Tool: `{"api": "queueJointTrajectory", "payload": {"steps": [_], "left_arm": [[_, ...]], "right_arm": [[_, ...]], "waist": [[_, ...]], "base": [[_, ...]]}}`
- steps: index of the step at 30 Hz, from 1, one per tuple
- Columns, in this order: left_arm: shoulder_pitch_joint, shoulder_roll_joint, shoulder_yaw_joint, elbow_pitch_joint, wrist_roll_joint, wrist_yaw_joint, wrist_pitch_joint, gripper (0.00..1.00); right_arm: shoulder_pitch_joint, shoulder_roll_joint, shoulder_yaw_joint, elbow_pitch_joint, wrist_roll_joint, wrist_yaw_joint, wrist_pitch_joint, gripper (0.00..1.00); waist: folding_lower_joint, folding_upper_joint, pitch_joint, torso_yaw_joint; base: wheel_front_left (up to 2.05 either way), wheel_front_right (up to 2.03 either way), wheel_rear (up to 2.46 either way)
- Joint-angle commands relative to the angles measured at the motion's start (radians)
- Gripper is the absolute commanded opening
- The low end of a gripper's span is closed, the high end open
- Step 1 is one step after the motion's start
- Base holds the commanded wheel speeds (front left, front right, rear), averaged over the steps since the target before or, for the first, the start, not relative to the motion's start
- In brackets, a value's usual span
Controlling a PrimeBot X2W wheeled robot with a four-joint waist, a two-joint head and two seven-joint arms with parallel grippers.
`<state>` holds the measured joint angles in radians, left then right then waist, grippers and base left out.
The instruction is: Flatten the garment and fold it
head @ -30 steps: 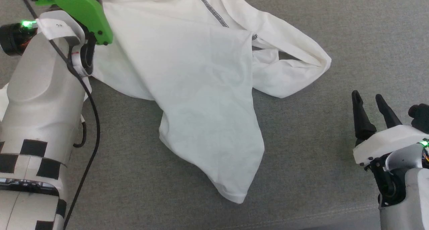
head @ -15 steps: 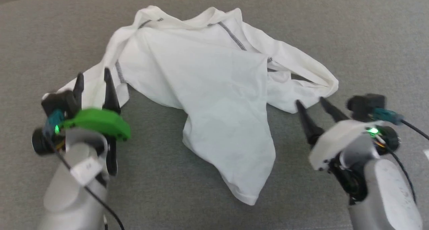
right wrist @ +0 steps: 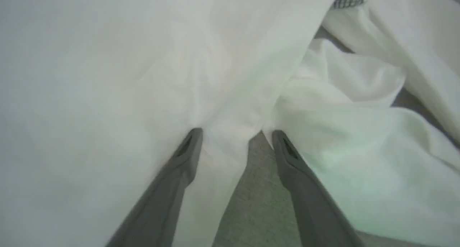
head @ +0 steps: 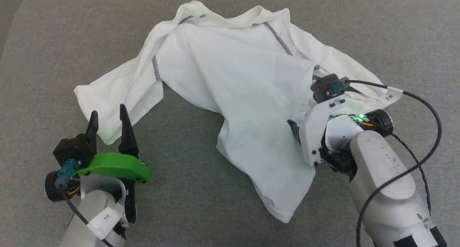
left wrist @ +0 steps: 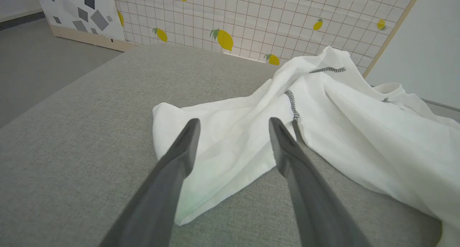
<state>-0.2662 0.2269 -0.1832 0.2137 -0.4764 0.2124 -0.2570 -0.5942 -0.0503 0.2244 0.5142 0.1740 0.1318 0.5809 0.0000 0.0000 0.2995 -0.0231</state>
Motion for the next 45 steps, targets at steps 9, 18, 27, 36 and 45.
{"api": "queueJointTrajectory", "payload": {"steps": [9,18,27,36,45], "left_arm": [[0.015,-0.010,0.008,-0.016,0.020,-0.006,-0.005,1.00],[0.025,-0.018,0.006,-0.009,0.024,-0.017,-0.005,1.00],[0.058,-0.018,-0.007,0.009,0.013,-0.017,0.011,1.00],[0.034,-0.043,-0.096,0.019,-0.028,-0.063,0.187,1.00],[-0.138,-0.106,-0.290,0.167,-0.061,-0.131,0.627,1.00]], "right_arm": [[-0.037,0.000,0.123,0.066,0.077,-0.001,0.040,0.00],[0.082,-0.070,0.181,-0.137,0.158,-0.001,0.028,0.00],[0.568,-0.289,0.043,-0.572,0.324,-0.001,0.461,0.00],[0.532,-0.045,-0.365,-0.710,0.245,-0.001,0.015,1.00],[0.488,-0.006,-0.474,-0.659,0.150,-0.001,-0.084,1.00]], "waist": [[0.0000,0.0000,0.006,0.005],[0.0000,0.0000,-0.040,-0.007],[0.0000,0.0000,-0.102,-0.041],[0.0000,0.0000,-0.142,-0.032],[0.0000,0.0000,-0.124,-0.055]], "base": [[0.00,0.00,0.00],[0.00,0.00,0.00],[0.00,0.00,0.00],[0.00,0.00,0.00],[0.00,0.00,0.00]]}}
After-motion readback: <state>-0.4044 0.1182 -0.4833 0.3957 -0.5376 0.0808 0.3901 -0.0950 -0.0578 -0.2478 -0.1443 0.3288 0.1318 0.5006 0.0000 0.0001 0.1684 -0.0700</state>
